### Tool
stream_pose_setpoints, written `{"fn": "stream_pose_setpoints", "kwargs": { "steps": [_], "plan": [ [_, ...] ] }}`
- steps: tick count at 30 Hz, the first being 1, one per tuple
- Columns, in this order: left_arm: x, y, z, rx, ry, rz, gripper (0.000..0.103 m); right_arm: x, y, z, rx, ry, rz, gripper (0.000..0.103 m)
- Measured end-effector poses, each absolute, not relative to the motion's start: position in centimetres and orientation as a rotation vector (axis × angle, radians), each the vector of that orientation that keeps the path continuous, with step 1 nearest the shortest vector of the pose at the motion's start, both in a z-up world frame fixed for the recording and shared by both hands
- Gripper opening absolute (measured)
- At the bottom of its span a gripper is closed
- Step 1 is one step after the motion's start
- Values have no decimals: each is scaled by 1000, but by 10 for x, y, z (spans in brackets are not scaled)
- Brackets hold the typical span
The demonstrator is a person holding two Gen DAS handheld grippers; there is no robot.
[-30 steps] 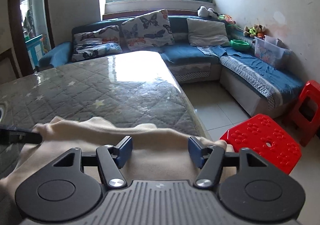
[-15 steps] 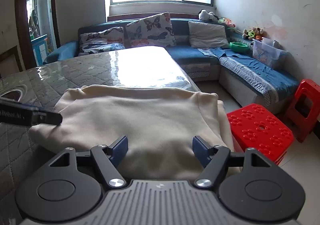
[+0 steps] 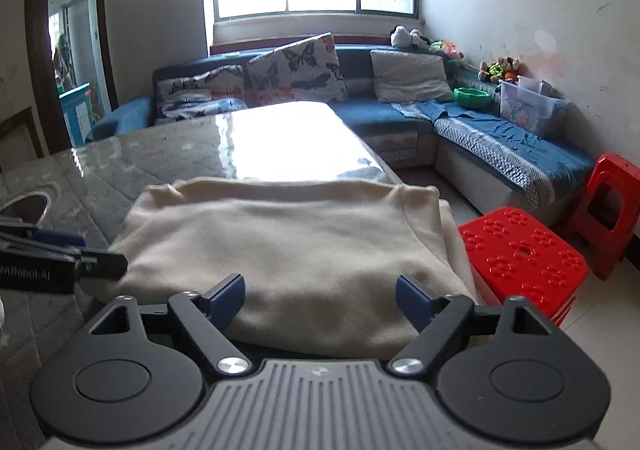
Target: Fold clothes
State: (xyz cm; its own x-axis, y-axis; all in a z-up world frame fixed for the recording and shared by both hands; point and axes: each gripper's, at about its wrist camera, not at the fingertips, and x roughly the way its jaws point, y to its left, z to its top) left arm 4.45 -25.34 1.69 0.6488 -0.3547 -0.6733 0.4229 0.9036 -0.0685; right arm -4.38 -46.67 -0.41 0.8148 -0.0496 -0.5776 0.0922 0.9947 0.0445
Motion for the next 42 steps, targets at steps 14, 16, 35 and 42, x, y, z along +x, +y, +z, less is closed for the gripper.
{"fn": "stream_pose_setpoints", "kwargs": {
  "steps": [14,16,35,42],
  "plan": [
    [25,-232,22,96,718,-420,91,-49,-435,-10,-15,633,-73,103],
    [20,-230,23,103,708,-416,93,-52,-435,-9,-7,636,-83,103],
    [-17,-212,18,119,690,-395,103,-76,-419,-10,51,647,-133,103],
    [-26,-206,14,113,696,-378,103,-85,-409,-10,65,655,-140,103]
  ]
}}
